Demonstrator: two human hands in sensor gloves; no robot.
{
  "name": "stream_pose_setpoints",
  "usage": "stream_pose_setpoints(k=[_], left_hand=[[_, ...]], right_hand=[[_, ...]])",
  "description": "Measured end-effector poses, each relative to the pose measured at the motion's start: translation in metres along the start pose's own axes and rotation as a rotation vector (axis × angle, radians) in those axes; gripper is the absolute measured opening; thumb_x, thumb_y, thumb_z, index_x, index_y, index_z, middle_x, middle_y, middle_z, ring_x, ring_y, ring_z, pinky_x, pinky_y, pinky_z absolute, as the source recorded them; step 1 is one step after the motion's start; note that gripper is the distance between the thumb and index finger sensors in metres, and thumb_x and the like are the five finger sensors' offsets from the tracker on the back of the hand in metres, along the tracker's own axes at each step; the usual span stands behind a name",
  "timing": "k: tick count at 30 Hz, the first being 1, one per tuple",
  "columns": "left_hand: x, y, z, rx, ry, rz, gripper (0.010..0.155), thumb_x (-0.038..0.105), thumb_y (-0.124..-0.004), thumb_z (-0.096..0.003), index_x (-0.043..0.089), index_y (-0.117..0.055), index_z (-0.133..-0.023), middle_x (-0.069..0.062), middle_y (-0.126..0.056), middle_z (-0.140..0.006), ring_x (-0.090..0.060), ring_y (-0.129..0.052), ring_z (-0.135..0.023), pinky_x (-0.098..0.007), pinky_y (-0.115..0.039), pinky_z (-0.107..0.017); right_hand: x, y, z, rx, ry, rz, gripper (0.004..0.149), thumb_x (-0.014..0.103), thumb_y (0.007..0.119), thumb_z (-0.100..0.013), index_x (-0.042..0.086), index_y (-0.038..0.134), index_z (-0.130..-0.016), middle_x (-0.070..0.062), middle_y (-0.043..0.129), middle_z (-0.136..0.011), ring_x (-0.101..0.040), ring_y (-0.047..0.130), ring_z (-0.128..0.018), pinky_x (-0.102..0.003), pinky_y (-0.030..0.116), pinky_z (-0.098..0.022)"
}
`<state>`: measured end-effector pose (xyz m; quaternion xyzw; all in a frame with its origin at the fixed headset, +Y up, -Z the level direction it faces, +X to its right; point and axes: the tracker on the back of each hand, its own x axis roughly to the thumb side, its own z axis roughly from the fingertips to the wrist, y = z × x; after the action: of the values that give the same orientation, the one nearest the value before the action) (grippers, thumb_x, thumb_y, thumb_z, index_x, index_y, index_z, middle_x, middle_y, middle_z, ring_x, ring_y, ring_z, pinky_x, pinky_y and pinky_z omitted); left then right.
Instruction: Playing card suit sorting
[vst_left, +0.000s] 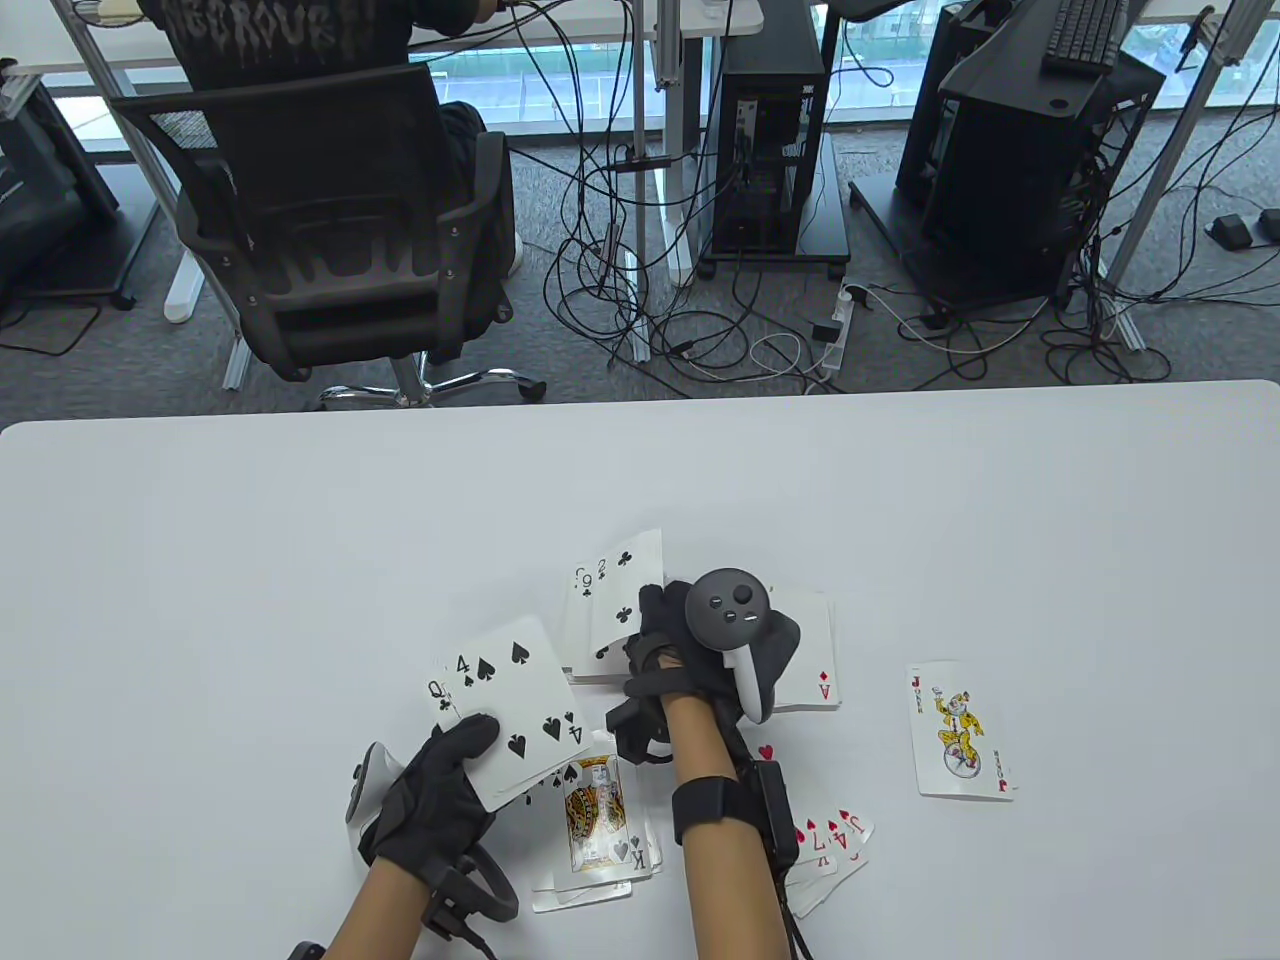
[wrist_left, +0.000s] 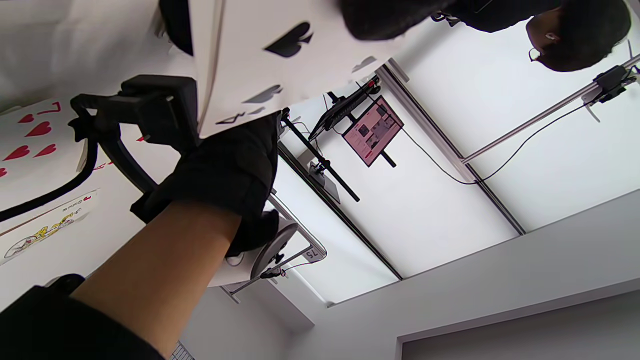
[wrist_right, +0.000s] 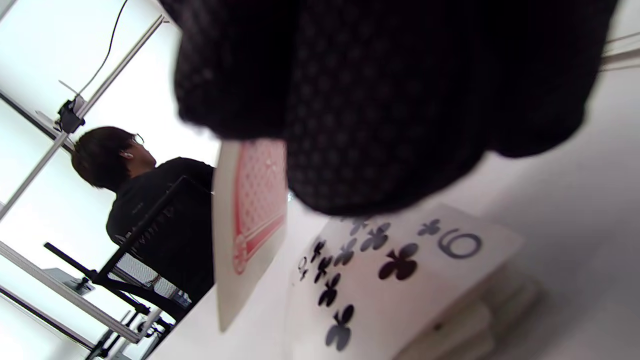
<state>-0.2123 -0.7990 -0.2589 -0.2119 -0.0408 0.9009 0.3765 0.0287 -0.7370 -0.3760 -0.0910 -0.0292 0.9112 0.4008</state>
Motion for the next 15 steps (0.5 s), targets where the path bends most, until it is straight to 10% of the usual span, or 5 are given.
stream_pose_setpoints(k=[7, 15], left_hand=[[0.001, 0.0, 0.0, 0.003, -0.005, 0.011, 0.049, 0.037, -0.06, -0.0638, 0.033, -0.039, -0.108, 0.007, -0.056, -0.111, -0.018, -0.074, -0.097, -0.041, -0.065, -0.073], [0.0, 0.001, 0.001, 0.018, 0.005, 0.004, 0.049, 0.038, -0.06, -0.0639, 0.033, -0.038, -0.108, 0.007, -0.055, -0.111, -0.018, -0.074, -0.097, -0.041, -0.065, -0.073]], right_hand=[[0.013, 0.026, -0.008, 0.155, 0.066, 0.492, 0.046, 0.024, 0.067, -0.055, -0.019, 0.075, -0.07, -0.003, 0.094, -0.025, -0.022, 0.098, -0.01, -0.044, 0.088, -0.021], [0.008, 0.035, -0.01, 0.272, 0.111, 0.636, 0.055, 0.03, 0.066, -0.056, -0.022, 0.072, -0.075, -0.01, 0.095, -0.031, -0.029, 0.098, -0.017, -0.049, 0.085, -0.026]])
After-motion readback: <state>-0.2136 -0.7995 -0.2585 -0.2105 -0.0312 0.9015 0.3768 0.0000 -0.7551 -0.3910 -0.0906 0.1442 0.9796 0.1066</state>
